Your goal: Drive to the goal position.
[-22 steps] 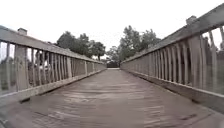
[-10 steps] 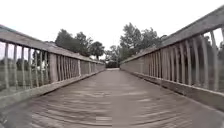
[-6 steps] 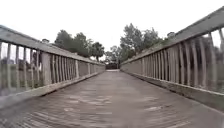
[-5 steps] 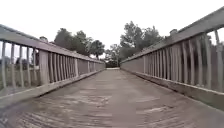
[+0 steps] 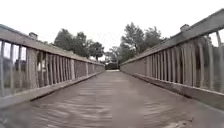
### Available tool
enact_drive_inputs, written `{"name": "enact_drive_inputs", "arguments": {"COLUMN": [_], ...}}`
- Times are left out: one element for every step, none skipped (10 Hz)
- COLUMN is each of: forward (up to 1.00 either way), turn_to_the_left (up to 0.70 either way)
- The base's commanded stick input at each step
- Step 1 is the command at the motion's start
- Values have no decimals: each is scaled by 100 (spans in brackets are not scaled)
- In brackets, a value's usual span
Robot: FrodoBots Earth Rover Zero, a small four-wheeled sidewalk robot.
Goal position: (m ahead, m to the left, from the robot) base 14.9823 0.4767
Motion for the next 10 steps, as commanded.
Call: {"name": "enact_drive_inputs", "arguments": {"forward": [70,70,70,70,70,70,70,70,70,70], "turn_to_the_left": [0,0,0,0,0,0,0,0,0,0]}}
